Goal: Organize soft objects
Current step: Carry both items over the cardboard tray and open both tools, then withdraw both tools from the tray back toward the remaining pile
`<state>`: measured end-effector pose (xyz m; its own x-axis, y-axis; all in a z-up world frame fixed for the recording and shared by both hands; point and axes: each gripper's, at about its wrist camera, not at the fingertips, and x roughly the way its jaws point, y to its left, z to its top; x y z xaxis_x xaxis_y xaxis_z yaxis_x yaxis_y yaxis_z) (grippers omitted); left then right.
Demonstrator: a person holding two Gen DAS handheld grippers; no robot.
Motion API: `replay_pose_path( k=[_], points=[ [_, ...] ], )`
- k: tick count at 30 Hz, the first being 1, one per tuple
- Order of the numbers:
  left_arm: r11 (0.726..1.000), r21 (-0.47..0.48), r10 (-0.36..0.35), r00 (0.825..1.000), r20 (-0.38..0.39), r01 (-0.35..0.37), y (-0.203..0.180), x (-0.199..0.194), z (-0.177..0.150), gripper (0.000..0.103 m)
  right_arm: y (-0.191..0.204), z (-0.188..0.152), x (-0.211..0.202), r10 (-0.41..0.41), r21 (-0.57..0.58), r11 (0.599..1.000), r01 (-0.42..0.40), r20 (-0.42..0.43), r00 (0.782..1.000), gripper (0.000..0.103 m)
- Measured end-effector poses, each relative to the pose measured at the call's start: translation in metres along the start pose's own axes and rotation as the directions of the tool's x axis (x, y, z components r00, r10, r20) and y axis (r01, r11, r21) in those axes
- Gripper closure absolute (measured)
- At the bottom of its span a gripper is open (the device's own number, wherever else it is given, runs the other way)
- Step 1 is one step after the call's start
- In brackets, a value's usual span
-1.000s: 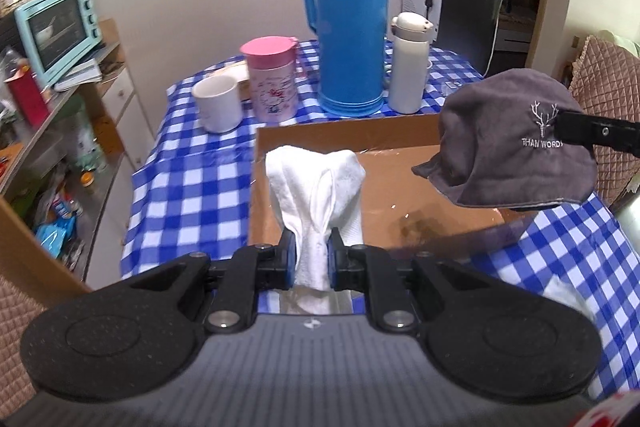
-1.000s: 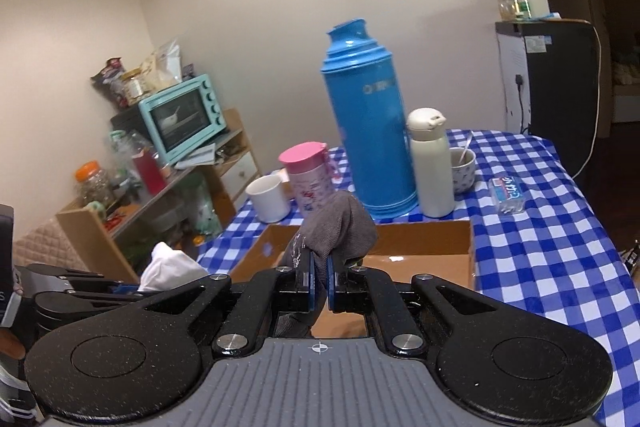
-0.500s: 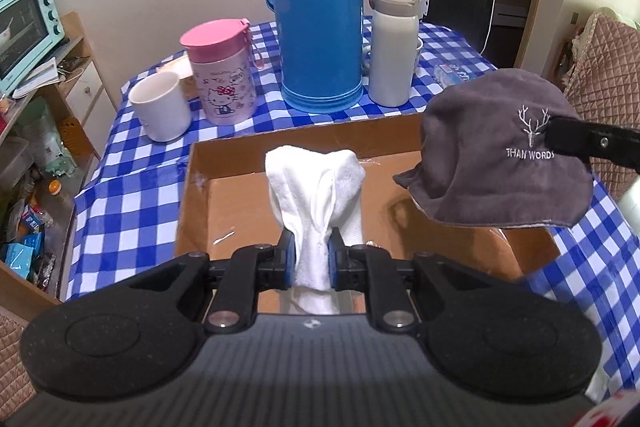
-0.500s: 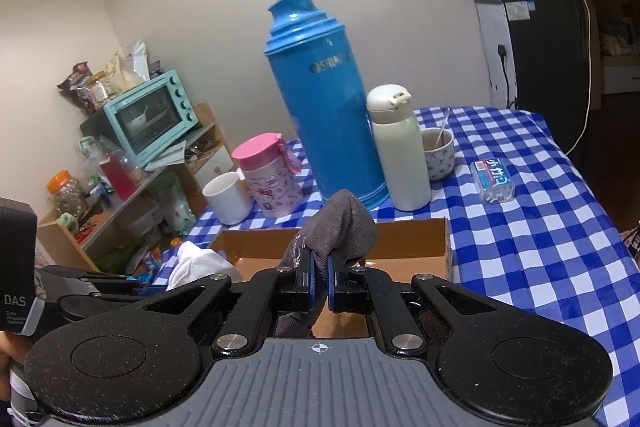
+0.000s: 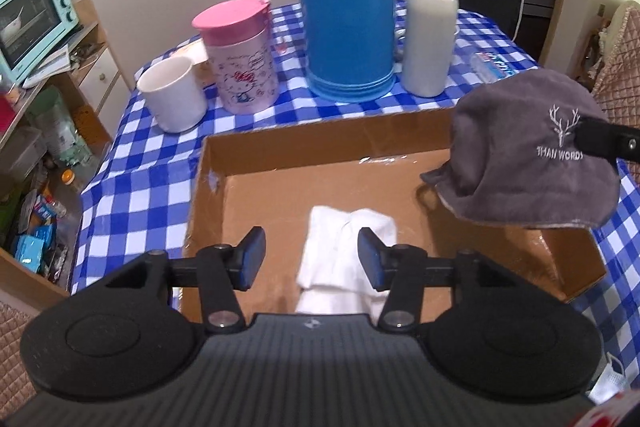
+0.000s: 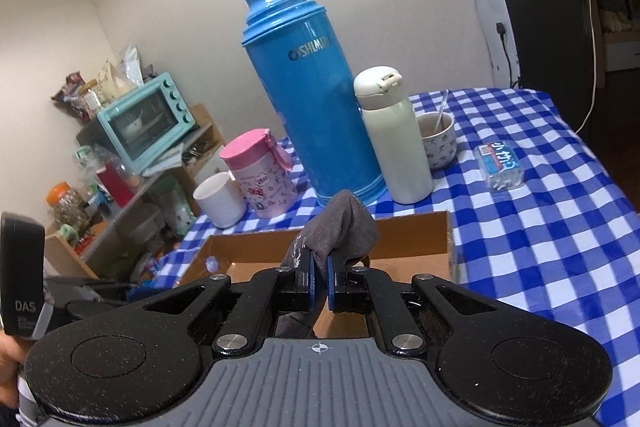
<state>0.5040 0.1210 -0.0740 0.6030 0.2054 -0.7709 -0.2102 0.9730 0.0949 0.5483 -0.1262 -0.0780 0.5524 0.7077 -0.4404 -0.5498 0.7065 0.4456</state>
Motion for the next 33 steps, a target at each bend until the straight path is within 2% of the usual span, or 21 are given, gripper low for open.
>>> replay_pose_path(
  k=[2,4,6,7,12,17,33],
  points=[
    [1.0,-0.011,0.005,1.0,-0.007,-0.005,0.005,-0.002,-0.003,0.055,-0.002,0.0,0.002,0.033,0.022,0.999,-0.033,0.02,0.999,0.097],
    [1.0,-0.017,0.011,1.0,-0.006,-0.011,0.009,-0.006,-0.006,0.055,-0.002,0.0,0.006,0.034,0.018,0.999,-0.034,0.025,0.999,0.09],
    [1.0,-0.023,0.016,1.0,-0.005,-0.016,0.011,-0.011,-0.008,0.054,0.002,-0.002,0.016,-0.014,-0.021,1.0,0.014,-0.026,1.0,0.055],
    [1.0,-0.026,0.017,1.0,-0.005,-0.017,0.013,-0.014,-0.01,0.054,0.001,-0.004,0.021,-0.044,-0.029,0.999,0.043,-0.054,0.998,0.031],
    [0.999,-0.031,0.019,1.0,-0.004,-0.019,0.015,-0.027,-0.017,0.051,0.0,-0.02,0.021,-0.082,-0.073,0.995,0.074,-0.108,0.991,0.03],
    [0.999,-0.036,0.016,1.0,-0.003,-0.016,0.013,-0.041,-0.024,0.045,-0.002,-0.029,0.009,-0.092,-0.061,0.995,0.085,-0.138,0.986,0.03],
    [0.997,-0.074,-0.034,0.999,0.023,0.035,0.015,-0.111,-0.059,0.044,0.026,-0.049,-0.07,-0.102,-0.009,0.995,0.102,-0.118,0.988,0.03]
  ],
)
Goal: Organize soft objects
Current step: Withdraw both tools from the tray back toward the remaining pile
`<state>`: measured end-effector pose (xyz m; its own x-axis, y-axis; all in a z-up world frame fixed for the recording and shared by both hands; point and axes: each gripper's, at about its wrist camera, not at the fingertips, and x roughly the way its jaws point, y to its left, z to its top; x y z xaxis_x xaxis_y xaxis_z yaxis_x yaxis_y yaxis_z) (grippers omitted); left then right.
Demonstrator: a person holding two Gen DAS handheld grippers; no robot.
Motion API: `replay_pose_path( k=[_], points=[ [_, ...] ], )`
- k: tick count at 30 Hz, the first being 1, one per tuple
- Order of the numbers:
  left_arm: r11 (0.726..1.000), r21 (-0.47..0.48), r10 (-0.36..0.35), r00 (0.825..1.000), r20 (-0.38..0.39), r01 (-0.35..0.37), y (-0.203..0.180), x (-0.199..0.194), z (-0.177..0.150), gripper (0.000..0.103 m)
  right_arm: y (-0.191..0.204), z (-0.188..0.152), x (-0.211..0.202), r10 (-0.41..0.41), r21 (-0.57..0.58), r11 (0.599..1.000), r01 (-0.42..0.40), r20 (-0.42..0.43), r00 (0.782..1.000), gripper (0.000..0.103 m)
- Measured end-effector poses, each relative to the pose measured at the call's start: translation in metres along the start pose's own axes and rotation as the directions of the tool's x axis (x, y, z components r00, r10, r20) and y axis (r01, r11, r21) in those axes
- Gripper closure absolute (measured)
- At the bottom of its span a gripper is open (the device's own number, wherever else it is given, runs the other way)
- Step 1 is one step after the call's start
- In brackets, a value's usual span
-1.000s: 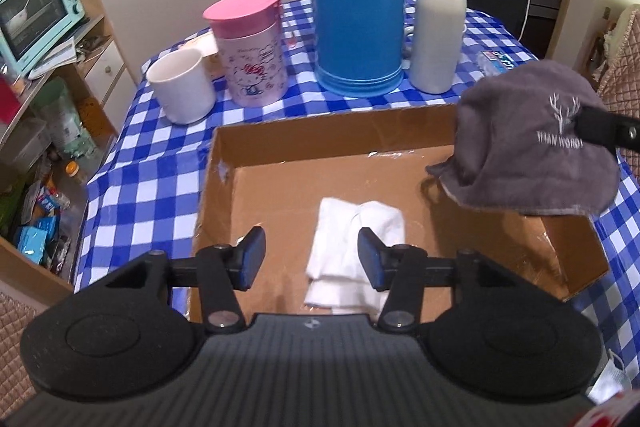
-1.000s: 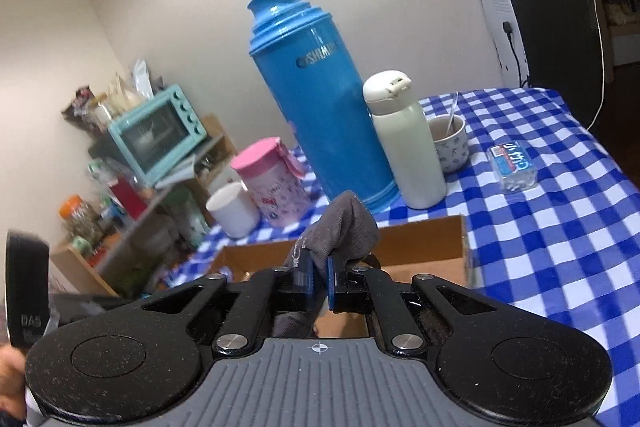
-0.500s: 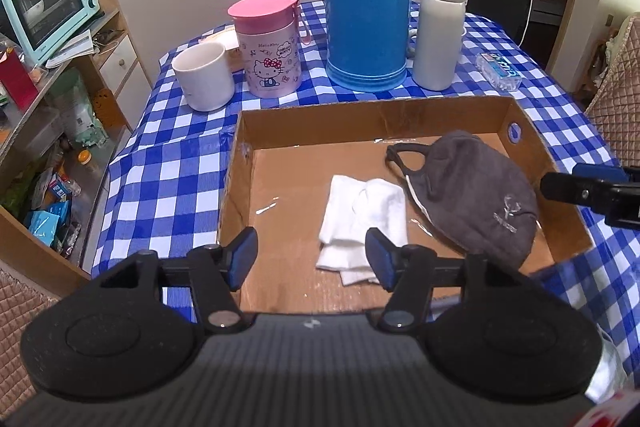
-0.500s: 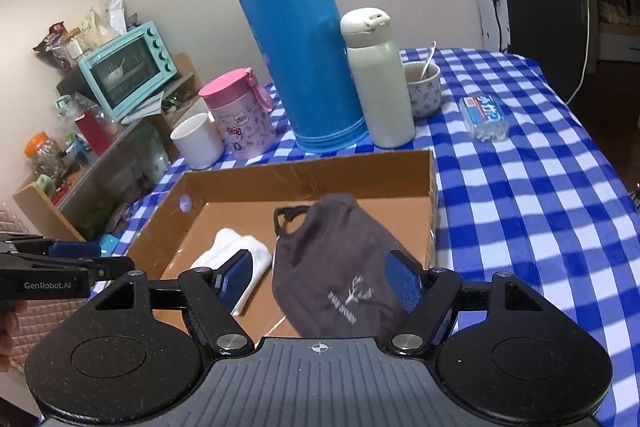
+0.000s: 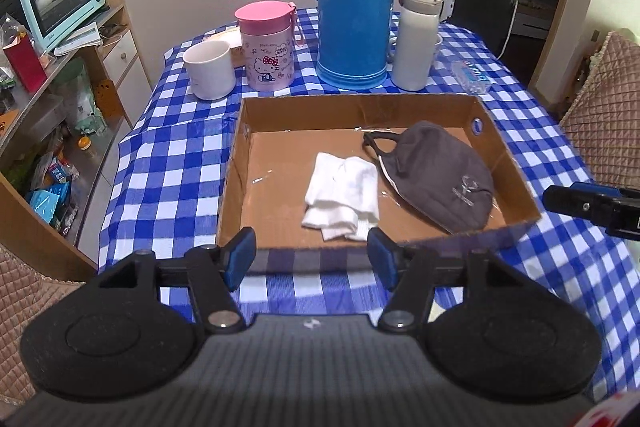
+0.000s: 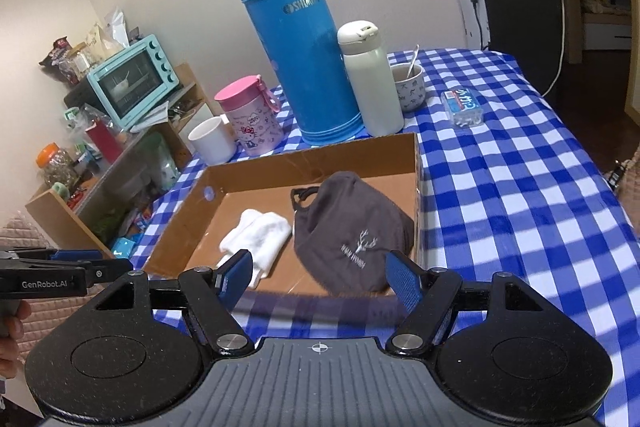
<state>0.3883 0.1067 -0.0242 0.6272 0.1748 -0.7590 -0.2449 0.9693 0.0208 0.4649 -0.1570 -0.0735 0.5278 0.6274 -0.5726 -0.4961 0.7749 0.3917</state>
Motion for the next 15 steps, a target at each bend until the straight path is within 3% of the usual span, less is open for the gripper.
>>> replay_pose_path(
  k=[15],
  points=[
    [0.995,0.044,-0.093,0.995,0.041,0.091,0.025,-0.072,-0.048,0.044,0.054,-0.052,-0.083,-0.069,0.061,0.996,0.066,0.053,0.996,0.03]
  ],
)
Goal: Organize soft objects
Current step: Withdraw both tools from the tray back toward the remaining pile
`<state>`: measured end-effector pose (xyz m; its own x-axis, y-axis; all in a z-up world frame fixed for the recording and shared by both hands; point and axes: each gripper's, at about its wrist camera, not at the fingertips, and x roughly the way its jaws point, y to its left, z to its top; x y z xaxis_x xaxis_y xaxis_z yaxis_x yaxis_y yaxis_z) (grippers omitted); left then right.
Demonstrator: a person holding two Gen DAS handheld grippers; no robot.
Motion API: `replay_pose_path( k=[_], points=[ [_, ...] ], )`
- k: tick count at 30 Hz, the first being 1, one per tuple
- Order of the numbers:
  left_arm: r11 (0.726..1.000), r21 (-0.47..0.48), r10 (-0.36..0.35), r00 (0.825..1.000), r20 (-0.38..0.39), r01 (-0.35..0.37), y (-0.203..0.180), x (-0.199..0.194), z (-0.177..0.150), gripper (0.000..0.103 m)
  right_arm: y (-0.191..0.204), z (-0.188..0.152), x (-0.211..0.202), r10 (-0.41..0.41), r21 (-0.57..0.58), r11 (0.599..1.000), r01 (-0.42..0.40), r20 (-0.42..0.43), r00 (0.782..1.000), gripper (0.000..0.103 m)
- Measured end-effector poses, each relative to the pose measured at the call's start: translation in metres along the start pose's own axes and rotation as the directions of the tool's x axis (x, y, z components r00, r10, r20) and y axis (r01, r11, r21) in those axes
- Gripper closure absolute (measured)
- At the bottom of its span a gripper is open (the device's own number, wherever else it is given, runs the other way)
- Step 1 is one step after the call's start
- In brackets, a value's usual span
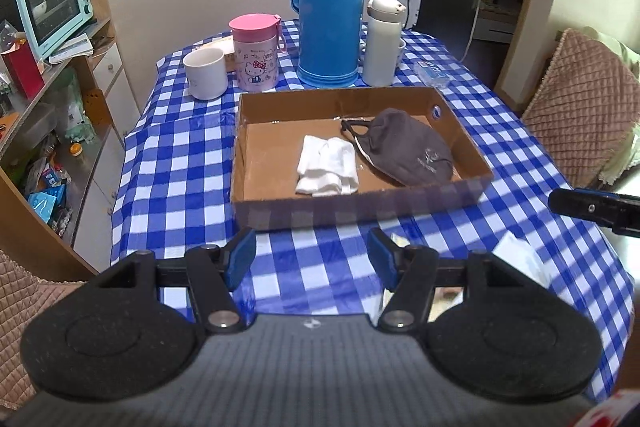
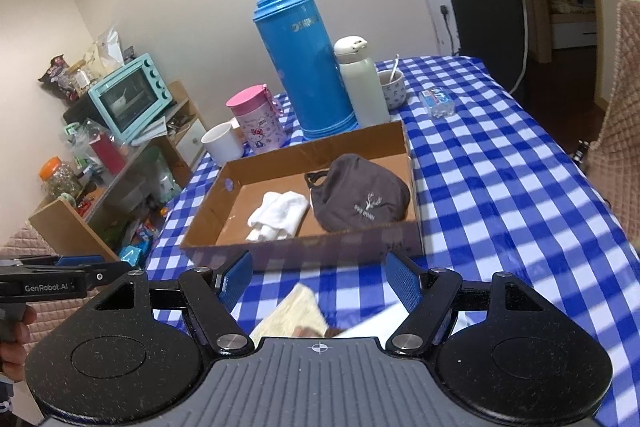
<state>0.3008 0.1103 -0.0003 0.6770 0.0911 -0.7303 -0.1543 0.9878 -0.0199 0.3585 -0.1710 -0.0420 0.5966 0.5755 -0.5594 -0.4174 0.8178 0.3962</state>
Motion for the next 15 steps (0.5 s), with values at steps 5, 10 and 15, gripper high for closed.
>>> replay_pose_path(
  k=[5,10,15],
  points=[
    [1.0,0.011,-0.024,1.0,-0.004,0.024,0.012,-0.017,-0.018,0.044,0.015,-0.019,-0.017,-0.025,0.026,0.999,0.025,0.001,1.0,0.03],
    [0.999,0.018,-0.041,0.999,-0.007,0.041,0.025,-0.031,-0.035,0.044,0.028,-0.039,-0.029,-0.055,0.031,0.998,0.055,-0.011,0.998,0.03],
    [0.998,0.026,-0.058,0.998,-0.025,0.058,0.035,-0.039,-0.055,0.044,0.037,-0.061,-0.039,-0.083,0.044,0.995,0.084,-0.037,0.996,0.03]
  ],
)
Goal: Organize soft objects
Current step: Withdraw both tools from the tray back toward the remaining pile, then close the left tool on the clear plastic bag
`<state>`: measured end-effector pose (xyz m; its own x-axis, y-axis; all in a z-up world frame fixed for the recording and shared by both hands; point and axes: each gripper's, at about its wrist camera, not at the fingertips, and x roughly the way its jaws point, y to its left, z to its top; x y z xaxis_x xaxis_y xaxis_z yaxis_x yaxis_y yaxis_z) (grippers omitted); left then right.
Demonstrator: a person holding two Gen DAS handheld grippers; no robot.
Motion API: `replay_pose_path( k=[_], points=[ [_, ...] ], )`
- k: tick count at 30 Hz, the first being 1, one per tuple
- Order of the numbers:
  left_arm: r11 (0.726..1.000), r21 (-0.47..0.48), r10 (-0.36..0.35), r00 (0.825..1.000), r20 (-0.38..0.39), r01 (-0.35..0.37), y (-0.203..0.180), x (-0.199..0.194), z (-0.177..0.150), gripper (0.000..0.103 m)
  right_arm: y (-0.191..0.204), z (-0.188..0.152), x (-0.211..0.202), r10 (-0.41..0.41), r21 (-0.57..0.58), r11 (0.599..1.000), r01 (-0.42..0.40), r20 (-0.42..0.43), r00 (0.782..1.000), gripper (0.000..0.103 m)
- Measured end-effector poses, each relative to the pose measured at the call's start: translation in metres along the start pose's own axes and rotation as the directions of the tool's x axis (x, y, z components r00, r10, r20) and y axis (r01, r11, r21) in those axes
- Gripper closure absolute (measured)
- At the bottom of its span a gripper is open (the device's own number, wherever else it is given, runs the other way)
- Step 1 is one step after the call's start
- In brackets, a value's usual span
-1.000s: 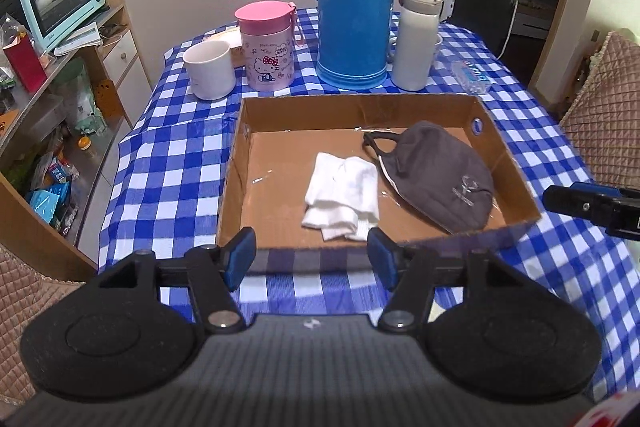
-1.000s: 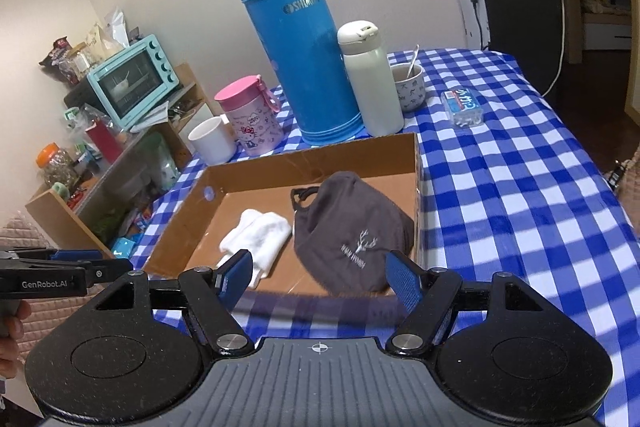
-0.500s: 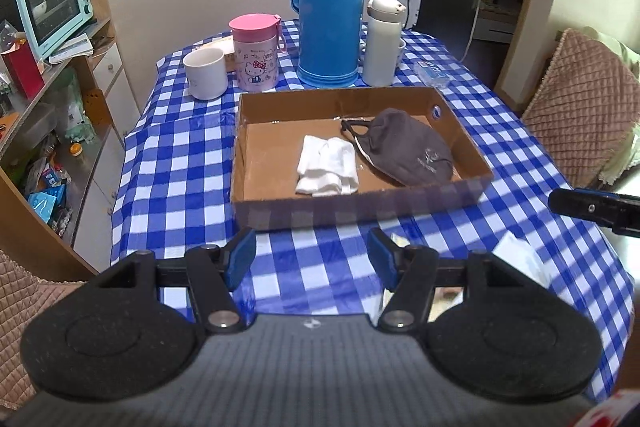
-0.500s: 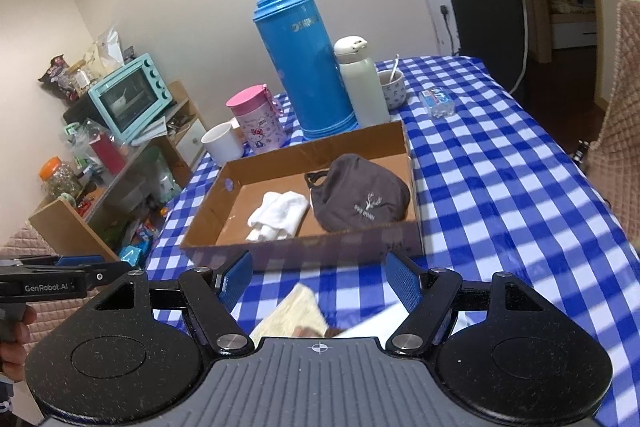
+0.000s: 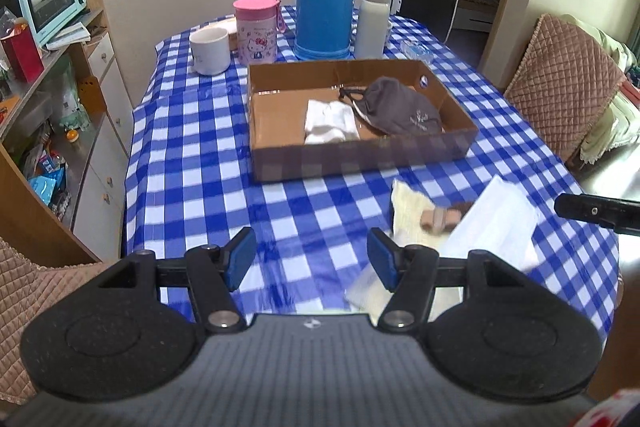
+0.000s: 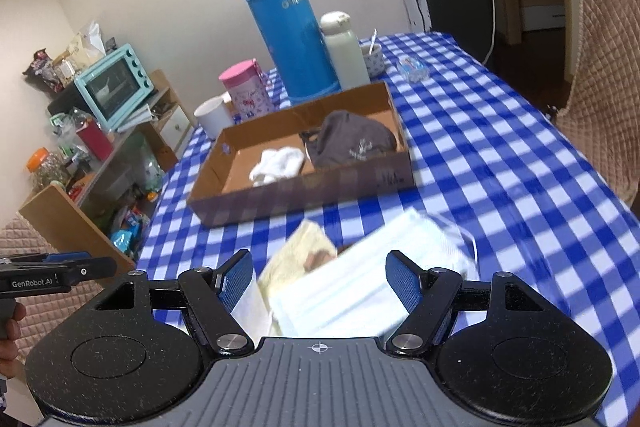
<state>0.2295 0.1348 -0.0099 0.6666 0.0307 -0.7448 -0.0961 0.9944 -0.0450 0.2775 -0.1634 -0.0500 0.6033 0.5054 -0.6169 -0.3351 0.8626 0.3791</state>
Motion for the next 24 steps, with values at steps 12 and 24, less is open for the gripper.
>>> replay_pose_path(
  k=[12,24],
  points=[
    [1.0,0.005,-0.023,0.999,-0.04,0.023,0.013,-0.008,-0.036,0.044,0.014,-0.045,-0.008,-0.025,0.02,0.999,0.026,-0.062,0.998,0.03],
    [0.999,-0.034,0.006,0.998,-0.068,-0.008,0.023,-0.014,-0.061,0.044,0.042,-0.064,0.005,0.022,-0.109,0.994,-0.034,-0.111,0.994,0.03]
  ],
)
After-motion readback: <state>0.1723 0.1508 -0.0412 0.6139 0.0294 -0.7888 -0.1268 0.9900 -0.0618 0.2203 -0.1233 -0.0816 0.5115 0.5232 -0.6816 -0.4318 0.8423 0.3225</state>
